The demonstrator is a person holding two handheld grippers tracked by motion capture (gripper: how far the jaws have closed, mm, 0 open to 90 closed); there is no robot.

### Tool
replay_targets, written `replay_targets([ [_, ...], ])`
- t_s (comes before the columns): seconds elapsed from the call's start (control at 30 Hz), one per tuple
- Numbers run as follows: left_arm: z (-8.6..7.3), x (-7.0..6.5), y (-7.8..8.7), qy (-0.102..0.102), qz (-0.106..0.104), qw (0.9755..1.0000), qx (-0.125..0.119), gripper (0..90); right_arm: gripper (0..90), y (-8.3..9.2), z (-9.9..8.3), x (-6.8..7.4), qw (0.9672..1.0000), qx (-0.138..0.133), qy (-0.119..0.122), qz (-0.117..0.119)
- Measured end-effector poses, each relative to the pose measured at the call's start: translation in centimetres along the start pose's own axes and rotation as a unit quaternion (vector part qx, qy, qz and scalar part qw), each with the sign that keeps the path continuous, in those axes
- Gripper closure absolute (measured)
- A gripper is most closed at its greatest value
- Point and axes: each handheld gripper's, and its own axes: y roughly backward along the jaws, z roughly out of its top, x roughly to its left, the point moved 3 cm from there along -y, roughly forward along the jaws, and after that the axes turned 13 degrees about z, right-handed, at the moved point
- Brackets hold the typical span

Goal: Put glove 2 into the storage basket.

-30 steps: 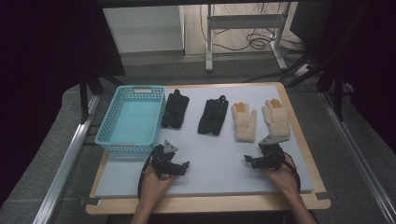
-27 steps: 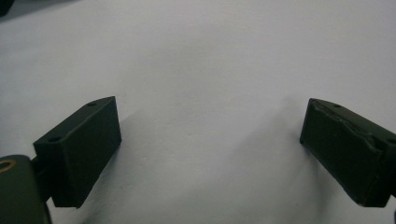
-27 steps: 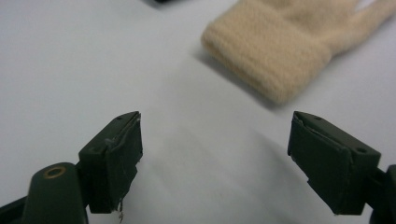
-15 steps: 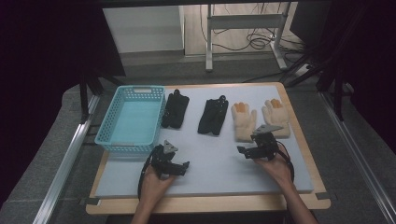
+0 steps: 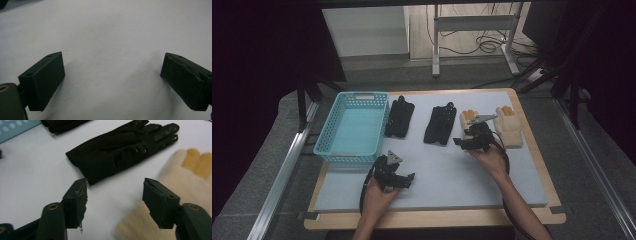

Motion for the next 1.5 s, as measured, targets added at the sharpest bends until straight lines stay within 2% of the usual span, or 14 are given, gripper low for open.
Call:
replay_targets([
  [0.2, 0.0, 0.0, 0.0, 0.000, 0.000, 1.0000, 0.000, 5.9, 44.6, -2.0, 1.9, -1.1, 0.9998, 0.016, 0.006, -0.010],
  [0.47, 0.0, 0.0, 0.0, -0.001, 0.000, 1.0000, 0.000, 5.9, 51.3, -3.9, 3.8, -2.3, 0.9997, 0.018, -0.010, -0.016],
  [0.5, 0.0, 0.0, 0.0, -0.001, 0.000, 1.0000, 0.000, 6.0, 49.6, -4.6, 4.2, -2.6, 0.9993, 0.024, -0.022, -0.016],
  [0.57, 0.0, 0.0, 0.0, -0.001, 0.000, 1.0000, 0.000, 6.0, 45.0, -5.2, 4.5, -2.9, 0.9992, 0.026, -0.027, -0.016],
  [0.7, 0.0, 0.0, 0.0, -0.001, 0.000, 1.0000, 0.000, 6.0, 39.3, -6.2, 4.8, -3.3, 0.9987, 0.034, -0.026, -0.029],
  [0.83, 0.0, 0.0, 0.0, 0.000, 0.000, 1.0000, -0.001, 6.0, 31.1, -7.6, 5.1, -4.4, 0.9975, 0.040, -0.038, -0.046],
  [1.0, 0.0, 0.0, 0.0, 0.000, 0.000, 1.0000, -0.001, 6.0, 29.9, -8.9, 5.1, -4.7, 0.9968, 0.050, -0.037, -0.051],
  [1.03, 0.0, 0.0, 0.0, 0.000, 0.000, 1.0000, -0.001, 6.0, 30.5, -9.7, 5.0, -4.7, 0.9951, 0.071, -0.030, -0.062],
  [1.07, 0.0, 0.0, 0.0, 0.000, 0.000, 1.0000, -0.001, 6.0, 30.5, -9.7, 5.0, -4.7, 0.9951, 0.071, -0.030, -0.062],
  [1.17, 0.0, 0.0, 0.0, 0.000, 0.000, 1.0000, -0.001, 6.0, 47.2, -9.9, 5.1, -4.4, 0.9953, 0.075, -0.038, -0.048],
  [1.2, 0.0, 0.0, 0.0, 0.000, 0.000, 1.0000, -0.001, 6.0, 53.3, -10.0, 5.0, -4.3, 0.9951, 0.076, -0.037, -0.051],
  [1.27, 0.0, 0.0, 0.0, 0.000, 0.000, 1.0000, -0.001, 6.0, 67.3, -9.9, 5.0, -4.0, 0.9956, 0.076, -0.042, -0.036],
  [1.33, 0.0, 0.0, 0.0, 0.000, 0.000, 1.0000, -0.001, 6.0, 77.0, -10.0, 5.1, -3.7, 0.9958, 0.077, -0.042, -0.026],
  [1.5, 0.0, 0.0, 0.0, -0.003, 0.000, 1.0000, 0.000, 6.1, 82.1, -9.7, 5.2, -3.5, 0.9960, 0.076, -0.043, -0.017],
])
